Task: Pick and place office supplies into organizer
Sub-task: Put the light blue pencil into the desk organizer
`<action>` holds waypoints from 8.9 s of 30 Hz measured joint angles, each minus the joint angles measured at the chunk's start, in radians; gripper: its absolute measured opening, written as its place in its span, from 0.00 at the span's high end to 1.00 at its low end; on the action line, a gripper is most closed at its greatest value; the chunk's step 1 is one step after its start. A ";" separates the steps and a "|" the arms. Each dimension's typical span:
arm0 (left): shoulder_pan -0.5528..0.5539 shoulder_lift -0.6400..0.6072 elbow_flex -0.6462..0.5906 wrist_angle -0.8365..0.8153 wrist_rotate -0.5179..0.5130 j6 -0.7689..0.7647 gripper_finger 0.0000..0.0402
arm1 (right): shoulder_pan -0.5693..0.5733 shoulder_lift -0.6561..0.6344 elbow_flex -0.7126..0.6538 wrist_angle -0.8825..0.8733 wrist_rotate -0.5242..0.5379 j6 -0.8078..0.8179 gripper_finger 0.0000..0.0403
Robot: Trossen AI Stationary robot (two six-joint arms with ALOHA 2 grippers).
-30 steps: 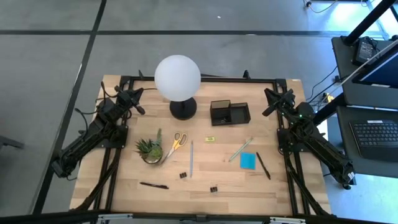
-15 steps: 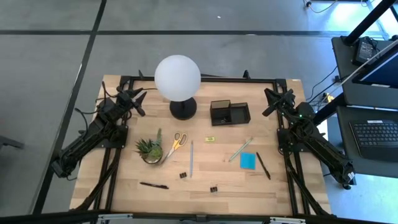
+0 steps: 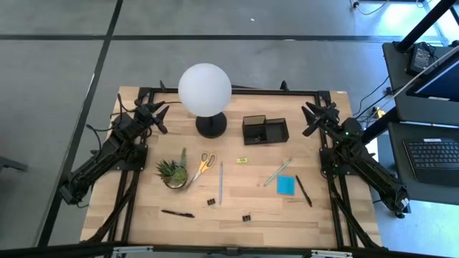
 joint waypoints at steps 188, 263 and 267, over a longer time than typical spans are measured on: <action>0.000 0.079 0.000 0.001 -0.007 0.000 0.72 | 0.835 1.447 0.608 -0.896 0.135 -0.541 0.74; 0.000 0.079 0.000 0.002 -0.007 0.000 0.72 | 0.833 1.452 0.744 -0.965 0.185 -0.536 0.94; 0.000 0.079 0.000 0.002 -0.007 0.000 0.72 | 0.834 1.451 0.794 -1.053 0.292 -0.533 0.94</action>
